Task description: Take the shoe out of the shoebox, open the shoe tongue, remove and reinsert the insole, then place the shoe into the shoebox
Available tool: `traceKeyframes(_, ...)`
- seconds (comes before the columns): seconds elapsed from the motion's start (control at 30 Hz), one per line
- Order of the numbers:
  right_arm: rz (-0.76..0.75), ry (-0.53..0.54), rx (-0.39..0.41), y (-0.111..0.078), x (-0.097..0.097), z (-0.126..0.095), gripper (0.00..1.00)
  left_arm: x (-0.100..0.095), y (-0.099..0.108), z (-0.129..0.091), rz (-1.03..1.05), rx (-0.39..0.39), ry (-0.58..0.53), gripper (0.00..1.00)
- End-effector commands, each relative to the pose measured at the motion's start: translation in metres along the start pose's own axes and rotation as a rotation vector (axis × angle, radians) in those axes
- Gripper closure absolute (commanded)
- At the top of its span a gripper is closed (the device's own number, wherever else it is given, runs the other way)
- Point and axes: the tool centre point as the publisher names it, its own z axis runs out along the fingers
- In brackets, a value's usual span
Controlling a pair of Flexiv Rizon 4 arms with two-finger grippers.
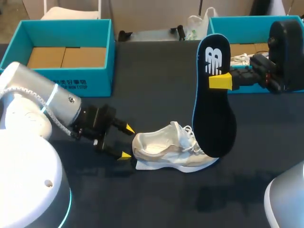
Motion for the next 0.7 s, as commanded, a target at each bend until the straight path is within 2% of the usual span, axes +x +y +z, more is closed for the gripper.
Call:
traceKeyframes(0.03,0.001,0.001,0.002,0.001,-0.001,0.002,1.00,0.000,-0.001,0.000,0.000,-0.013,0.000,0.00)
traceKeyframes(0.2,0.001,0.001,0.002,0.001,-0.001,0.002,1.00,0.000,-0.001,0.000,0.000,-0.013,0.000,0.00)
traceKeyframes(0.27,0.001,0.001,0.002,0.001,-0.001,0.002,1.00,0.002,-0.006,0.000,-0.007,-0.063,-0.002,0.00)
traceKeyframes(0.4,0.001,0.001,0.002,0.001,-0.001,0.002,1.00,0.003,-0.019,-0.002,0.001,-0.100,-0.002,0.00)
traceKeyframes(0.47,0.001,0.001,0.002,0.001,-0.001,0.002,1.00,0.002,-0.023,-0.001,-0.010,-0.184,0.008,0.00)
traceKeyframes(0.5,0.001,0.001,0.002,0.001,-0.001,0.002,1.00,0.002,-0.024,-0.001,0.003,-0.189,0.008,0.00)
traceKeyframes(0.53,0.001,0.001,0.002,0.001,-0.001,0.002,1.00,0.003,-0.026,0.000,-0.006,-0.237,0.030,0.00)
traceKeyframes(0.6,0.001,0.001,0.002,0.001,-0.001,0.002,1.00,0.004,-0.027,0.001,-0.016,-0.286,0.043,0.00)
traceKeyframes(0.63,0.001,0.001,0.002,0.001,-0.001,0.002,1.00,0.003,-0.026,0.002,-0.042,-0.337,0.064,0.00)
traceKeyframes(0.67,0.001,0.001,0.002,0.001,-0.001,0.002,1.00,0.002,-0.026,0.001,-0.029,-0.394,0.026,0.00)
traceKeyframes(0.7,0.001,0.001,0.002,0.001,-0.001,0.002,1.00,0.002,-0.026,0.001,-0.029,-0.394,0.026,0.00)
